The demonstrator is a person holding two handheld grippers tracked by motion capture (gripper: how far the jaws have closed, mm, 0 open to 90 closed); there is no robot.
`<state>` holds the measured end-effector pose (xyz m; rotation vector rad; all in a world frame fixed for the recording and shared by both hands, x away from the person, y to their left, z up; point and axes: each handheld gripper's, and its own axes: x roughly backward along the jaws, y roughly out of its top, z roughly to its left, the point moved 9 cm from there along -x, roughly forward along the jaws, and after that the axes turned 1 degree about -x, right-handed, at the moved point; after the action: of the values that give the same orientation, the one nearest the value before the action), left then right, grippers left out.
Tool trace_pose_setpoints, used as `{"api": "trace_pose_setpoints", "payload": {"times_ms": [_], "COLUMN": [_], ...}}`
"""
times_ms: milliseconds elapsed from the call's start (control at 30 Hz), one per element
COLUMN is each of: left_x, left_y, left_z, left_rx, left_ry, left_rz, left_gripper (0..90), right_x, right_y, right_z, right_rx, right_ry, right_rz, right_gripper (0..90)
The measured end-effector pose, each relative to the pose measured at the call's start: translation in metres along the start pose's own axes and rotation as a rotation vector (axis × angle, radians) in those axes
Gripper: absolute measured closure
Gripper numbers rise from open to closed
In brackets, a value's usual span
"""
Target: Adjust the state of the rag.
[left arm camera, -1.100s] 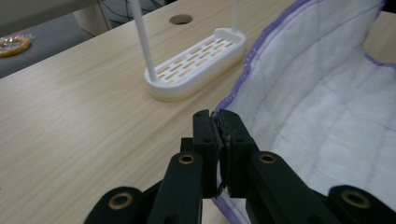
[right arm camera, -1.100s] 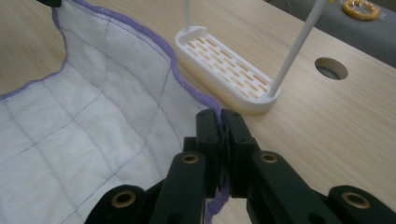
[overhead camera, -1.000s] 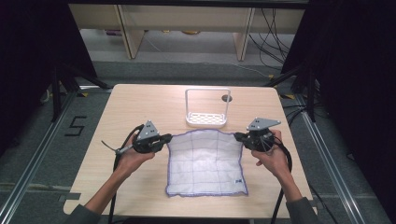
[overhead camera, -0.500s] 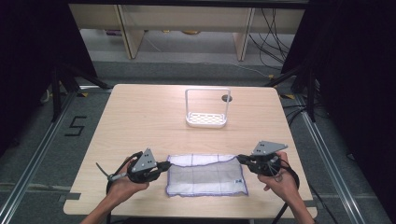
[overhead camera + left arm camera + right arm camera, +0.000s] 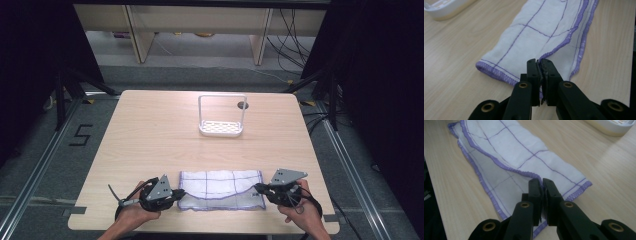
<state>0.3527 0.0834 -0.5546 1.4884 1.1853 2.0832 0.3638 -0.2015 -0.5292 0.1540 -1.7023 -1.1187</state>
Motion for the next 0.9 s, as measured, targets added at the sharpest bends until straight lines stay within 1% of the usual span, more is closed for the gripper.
{"api": "trace_pose_setpoints", "payload": {"times_ms": [33, 100, 133, 167, 200, 233, 267, 300, 333, 367, 400, 433, 467, 500, 533, 567, 600, 633, 667, 700, 733, 767, 800, 833, 867, 900], "left_x": [-0.001, -0.002, -0.003, -0.003, -0.003, -0.004, -0.006, -0.007, -0.006, -0.007, -0.006, -0.005, -0.005, -0.003, 0.000, 0.002, 0.004, 0.005, 0.007, 0.008, 0.006, 0.005, 0.003, 0.000, -0.003, -0.006], "left_y": [-0.001, -0.002, -0.002, -0.004, -0.005, -0.006, -0.008, -0.009, -0.012, -0.012, -0.013, -0.013, -0.010, -0.008, -0.006, -0.002, 0.003, 0.009, 0.014, 0.017, 0.021, 0.022, 0.023, 0.024, 0.024, 0.021], "left_z": [0.000, -0.002, -0.005, -0.004, -0.007, -0.008, -0.011, -0.011, -0.011, -0.013, -0.014, -0.015, -0.018, -0.017, -0.016, -0.016, -0.012, -0.008, -0.003, 0.005, 0.010, 0.021, 0.028, 0.036, 0.044, 0.052], "left_rx": [-0.025, -0.031, -0.011, -0.034, -0.031, -0.041, -0.032, -0.029, -0.040, -0.027, -0.019, -0.017, 0.050, 0.040, 0.035, 0.043, 0.056, 0.100, 0.114, 0.116, 0.134, 0.136, 0.153, 0.177, 0.196, 0.207], "left_ry": [-0.007, -0.002, -0.018, -0.016, -0.019, -0.023, -0.027, -0.023, -0.027, -0.037, -0.047, -0.066, -0.068, -0.072, -0.073, -0.082, -0.071, -0.056, -0.057, -0.042, -0.030, -0.009, -0.005, 0.013, 0.037, 0.045], "left_rz": [0.007, 0.012, -0.001, 0.014, 0.018, 0.027, 0.026, 0.023, 0.045, 0.034, 0.041, 0.039, 0.005, -0.005, -0.011, -0.021, -0.041, -0.079, -0.089, -0.094, -0.111, -0.097, -0.096, -0.098, -0.090, -0.070], "left_gripper": [84.8, 84.8, 84.7, 84.7, 84.6, 84.3, 83.8, 83.0, 82.9, 82.6, 81.5, 78.3, 72.6, 71.6, 69.6, 67.5, 62.2, 57.3, 56.3, 52.3, 52.3, 50.1, 49.3, 49.2, 48.6, 47.6], "right_x": [0.001, 0.001, 0.002, 0.002, 0.001, 0.001, 0.000, 0.000, 0.000, 0.001, 0.002, 0.006, 0.009, 0.013, 0.019, 0.023, 0.026, 0.028, 0.029, 0.028, 0.028, 0.027, 0.024, 0.022, 0.018, 0.014], "right_y": [-0.002, -0.007, -0.009, -0.012, -0.013, -0.017, -0.020, -0.024, -0.026, -0.028, -0.027, -0.027, -0.025, -0.023, -0.020, -0.018, -0.015, -0.013, -0.011, -0.007, -0.007, -0.005, -0.002, 0.000, 0.003, 0.005], "right_z": [0.002, 0.006, 0.008, 0.009, 0.009, 0.012, 0.013, 0.015, 0.017, 0.018, 0.018, 0.017, 0.014, 0.013, 0.008, 0.007, 0.000, -0.003, -0.006, -0.016, -0.016, -0.018, -0.023, -0.026, -0.029, -0.031], "right_rx": [-0.002, -0.008, -0.008, -0.007, 0.007, 0.000, 0.004, -0.006, -0.015, -0.024, -0.019, -0.045, -0.064, -0.098, -0.102, -0.134, -0.125, -0.145, -0.150, -0.164, -0.164, -0.174, -0.179, -0.198, -0.210, -0.222], "right_ry": [0.005, 0.005, 0.013, 0.013, 0.012, 0.021, 0.026, 0.035, 0.044, 0.051, 0.052, 0.038, 0.020, 0.010, 0.004, -0.005, -0.033, -0.046, -0.064, -0.108, -0.108, -0.114, -0.130, -0.139, -0.142, -0.138], "right_rz": [0.005, 0.012, 0.016, 0.026, 0.024, 0.039, 0.045, 0.051, 0.052, 0.053, 0.036, 0.031, 0.012, -0.014, -0.034, -0.048, -0.065, -0.063, -0.065, -0.065, -0.065, -0.061, -0.059, -0.051, -0.048, -0.034], "right_gripper": [85.6, 85.6, 85.5, 85.4, 85.0, 83.7, 82.4, 79.9, 78.7, 77.5, 74.9, 70.6, 67.1, 65.9, 64.0, 62.1, 59.7, 58.7, 57.7, 54.9, 54.9, 54.0, 52.7, 51.6, 51.6, 51.6]}}
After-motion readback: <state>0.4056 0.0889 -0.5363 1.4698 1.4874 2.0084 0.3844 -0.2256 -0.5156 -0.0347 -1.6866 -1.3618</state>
